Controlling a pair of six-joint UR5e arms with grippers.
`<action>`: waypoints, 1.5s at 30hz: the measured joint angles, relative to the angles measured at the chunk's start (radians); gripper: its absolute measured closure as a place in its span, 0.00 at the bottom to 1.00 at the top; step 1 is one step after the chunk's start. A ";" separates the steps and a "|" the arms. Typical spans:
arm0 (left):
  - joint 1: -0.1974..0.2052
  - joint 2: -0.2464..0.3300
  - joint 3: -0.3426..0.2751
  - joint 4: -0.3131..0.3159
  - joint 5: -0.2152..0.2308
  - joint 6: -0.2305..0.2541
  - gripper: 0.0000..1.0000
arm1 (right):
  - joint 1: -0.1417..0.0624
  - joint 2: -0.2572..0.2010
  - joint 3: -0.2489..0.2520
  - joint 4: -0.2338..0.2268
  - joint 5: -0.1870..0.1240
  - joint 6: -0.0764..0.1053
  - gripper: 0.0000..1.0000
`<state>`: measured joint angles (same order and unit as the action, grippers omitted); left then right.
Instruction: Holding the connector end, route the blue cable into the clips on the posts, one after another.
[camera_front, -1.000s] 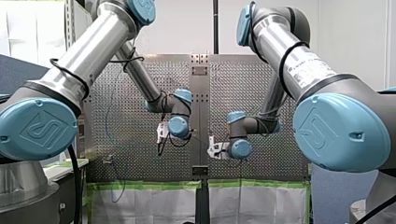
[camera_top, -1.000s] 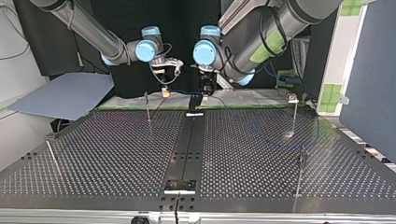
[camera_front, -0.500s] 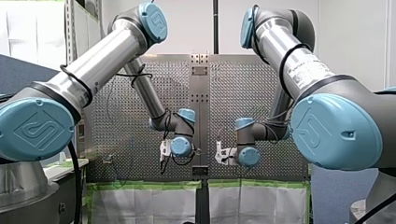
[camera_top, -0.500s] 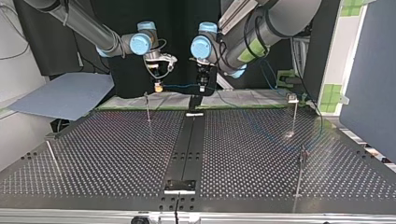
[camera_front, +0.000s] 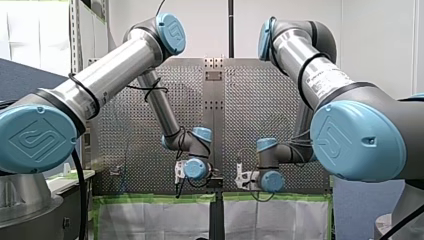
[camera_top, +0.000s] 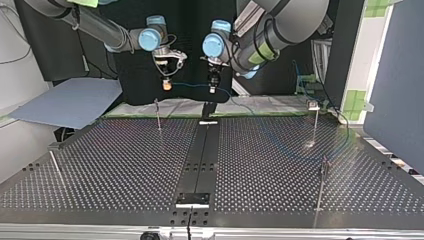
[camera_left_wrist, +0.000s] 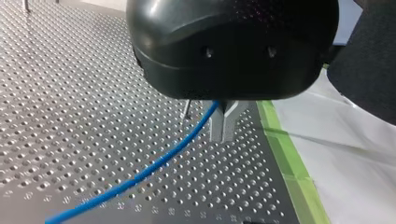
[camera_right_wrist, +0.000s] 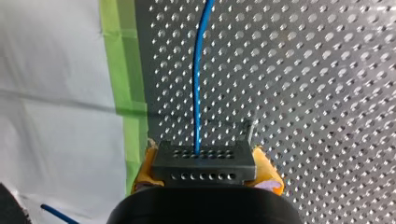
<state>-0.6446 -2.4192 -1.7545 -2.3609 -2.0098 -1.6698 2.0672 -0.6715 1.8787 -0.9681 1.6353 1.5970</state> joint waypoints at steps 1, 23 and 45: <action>-0.003 0.000 0.000 0.003 0.000 -0.001 1.00 | -0.002 0.001 0.003 -0.003 0.004 0.001 1.00; -0.074 -0.003 0.009 0.080 -0.007 -0.053 1.00 | -0.074 0.000 0.078 -0.082 0.007 -0.001 1.00; -0.189 -0.127 0.224 -0.025 -0.108 -0.068 1.00 | -0.138 -0.006 0.098 -0.124 -0.061 -0.021 1.00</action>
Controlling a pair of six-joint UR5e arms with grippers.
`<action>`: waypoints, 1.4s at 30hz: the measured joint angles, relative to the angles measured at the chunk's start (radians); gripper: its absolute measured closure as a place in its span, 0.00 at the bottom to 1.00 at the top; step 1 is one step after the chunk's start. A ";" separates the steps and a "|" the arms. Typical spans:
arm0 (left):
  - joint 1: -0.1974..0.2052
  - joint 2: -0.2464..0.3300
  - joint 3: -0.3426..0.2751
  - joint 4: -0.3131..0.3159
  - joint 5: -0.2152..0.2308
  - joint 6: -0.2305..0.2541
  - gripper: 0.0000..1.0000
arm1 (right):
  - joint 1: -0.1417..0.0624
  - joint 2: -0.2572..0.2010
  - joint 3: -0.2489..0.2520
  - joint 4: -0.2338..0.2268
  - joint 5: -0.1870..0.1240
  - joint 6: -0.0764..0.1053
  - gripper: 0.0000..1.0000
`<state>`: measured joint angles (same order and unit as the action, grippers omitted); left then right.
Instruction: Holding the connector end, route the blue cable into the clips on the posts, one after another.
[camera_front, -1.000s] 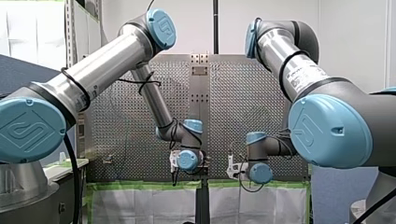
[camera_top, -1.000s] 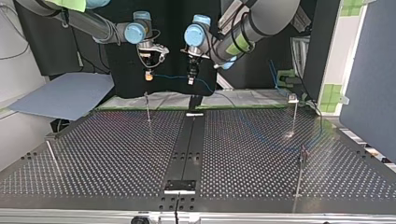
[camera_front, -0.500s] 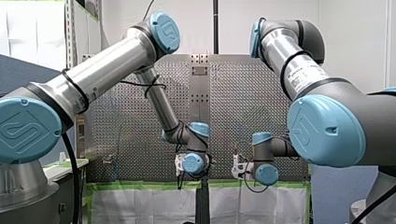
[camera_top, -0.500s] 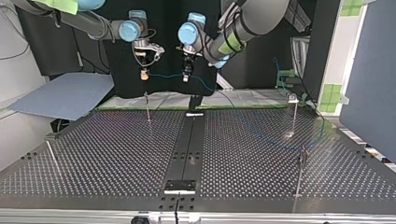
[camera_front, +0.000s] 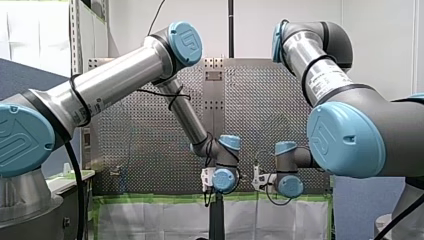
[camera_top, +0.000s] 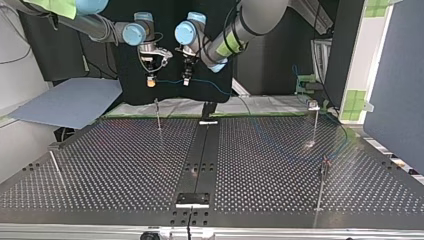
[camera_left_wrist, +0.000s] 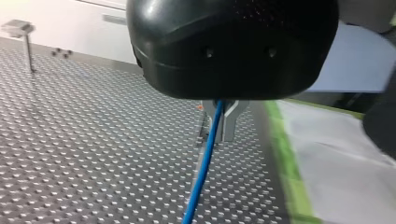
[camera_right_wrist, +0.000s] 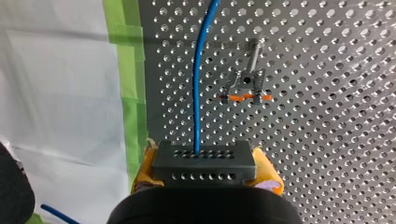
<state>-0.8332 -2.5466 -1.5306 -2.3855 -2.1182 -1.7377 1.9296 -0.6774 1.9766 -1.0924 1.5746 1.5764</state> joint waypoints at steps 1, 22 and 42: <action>-0.001 -0.001 0.008 0.000 -0.002 -0.001 1.00 | -0.004 0.000 0.000 -0.003 -0.006 0.001 1.00; -0.023 -0.116 0.188 -0.076 0.000 -0.014 1.00 | -0.115 0.000 -0.024 0.012 -0.118 0.012 1.00; -0.061 -0.201 0.358 -0.100 -0.010 -0.044 1.00 | -0.197 0.005 -0.054 0.020 -0.243 0.027 1.00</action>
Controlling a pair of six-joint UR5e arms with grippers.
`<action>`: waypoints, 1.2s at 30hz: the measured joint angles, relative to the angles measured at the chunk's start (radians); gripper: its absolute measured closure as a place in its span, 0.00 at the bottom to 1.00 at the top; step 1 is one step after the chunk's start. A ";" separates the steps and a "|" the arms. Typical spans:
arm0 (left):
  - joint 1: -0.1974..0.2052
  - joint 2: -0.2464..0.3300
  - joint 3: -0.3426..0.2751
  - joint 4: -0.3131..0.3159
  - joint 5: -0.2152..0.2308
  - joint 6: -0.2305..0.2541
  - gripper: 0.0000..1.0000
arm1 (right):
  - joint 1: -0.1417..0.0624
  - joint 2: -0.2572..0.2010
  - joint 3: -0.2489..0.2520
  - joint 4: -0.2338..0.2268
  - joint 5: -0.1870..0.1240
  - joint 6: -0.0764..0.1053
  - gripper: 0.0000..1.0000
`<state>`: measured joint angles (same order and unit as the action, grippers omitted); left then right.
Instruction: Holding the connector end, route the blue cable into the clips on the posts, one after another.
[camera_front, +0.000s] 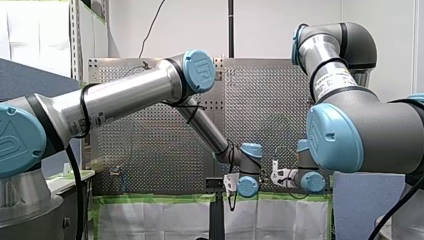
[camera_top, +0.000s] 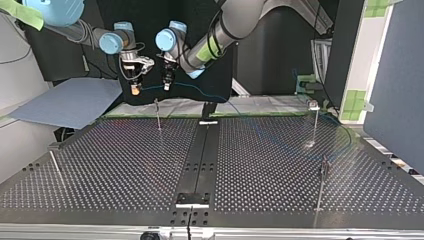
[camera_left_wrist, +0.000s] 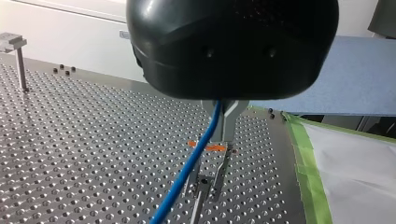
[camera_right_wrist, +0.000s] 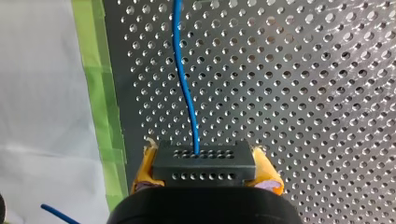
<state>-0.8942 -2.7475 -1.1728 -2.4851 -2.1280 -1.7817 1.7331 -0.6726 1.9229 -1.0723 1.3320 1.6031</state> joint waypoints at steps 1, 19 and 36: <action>-0.001 -0.003 0.005 -0.001 -0.002 -0.001 1.00 | -0.002 0.000 -0.001 0.001 -0.008 0.001 1.00; -0.006 -0.009 0.029 0.012 -0.084 0.006 1.00 | -0.057 0.059 -0.085 0.132 -0.171 -0.074 1.00; 0.006 -0.106 0.171 -0.025 -0.077 0.019 1.00 | -0.113 0.058 -0.129 0.205 -0.235 -0.100 1.00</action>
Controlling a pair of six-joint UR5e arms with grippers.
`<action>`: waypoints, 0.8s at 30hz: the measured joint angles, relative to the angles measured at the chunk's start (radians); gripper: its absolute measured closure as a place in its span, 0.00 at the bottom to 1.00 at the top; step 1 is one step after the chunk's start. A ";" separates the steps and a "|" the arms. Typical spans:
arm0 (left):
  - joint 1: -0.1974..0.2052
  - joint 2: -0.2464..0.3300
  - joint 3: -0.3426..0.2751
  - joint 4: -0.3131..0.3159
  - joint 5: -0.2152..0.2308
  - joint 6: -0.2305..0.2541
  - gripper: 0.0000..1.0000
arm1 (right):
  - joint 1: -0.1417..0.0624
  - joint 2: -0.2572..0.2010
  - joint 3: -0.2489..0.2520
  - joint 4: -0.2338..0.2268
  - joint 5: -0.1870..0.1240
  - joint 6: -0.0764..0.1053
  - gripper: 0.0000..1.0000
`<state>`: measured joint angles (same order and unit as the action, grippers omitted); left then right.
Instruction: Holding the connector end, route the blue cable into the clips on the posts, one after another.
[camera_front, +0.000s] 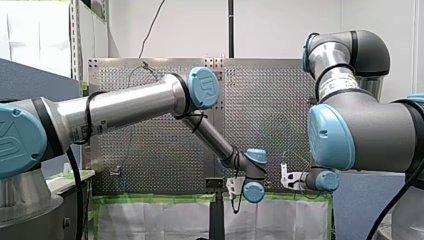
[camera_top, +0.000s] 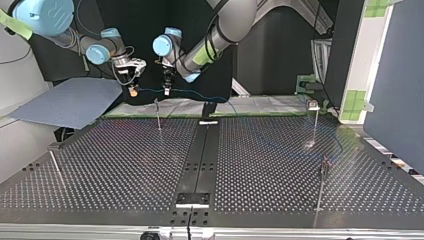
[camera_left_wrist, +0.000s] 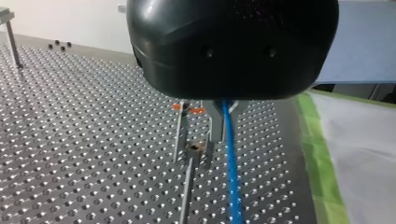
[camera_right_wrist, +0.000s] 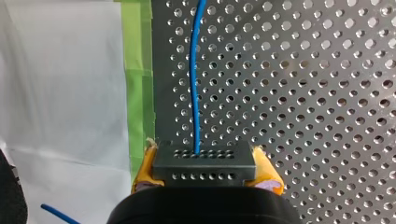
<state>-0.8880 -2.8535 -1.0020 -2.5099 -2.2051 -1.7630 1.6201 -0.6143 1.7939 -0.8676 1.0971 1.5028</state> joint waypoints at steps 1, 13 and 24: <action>0.002 -0.001 0.004 0.000 0.000 0.000 1.00 | -0.001 0.000 -0.004 0.003 -0.005 0.000 1.00; 0.017 -0.002 0.016 -0.001 0.023 -0.002 1.00 | -0.010 0.001 -0.055 0.029 -0.097 0.016 1.00; 0.044 -0.028 0.062 -0.022 0.056 -0.014 1.00 | -0.028 0.001 -0.061 0.031 -0.127 0.022 1.00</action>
<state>-0.8436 -2.8815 -0.9397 -2.5317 -2.1496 -1.7770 1.5922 -0.6130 1.7331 -0.8363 0.9703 1.5249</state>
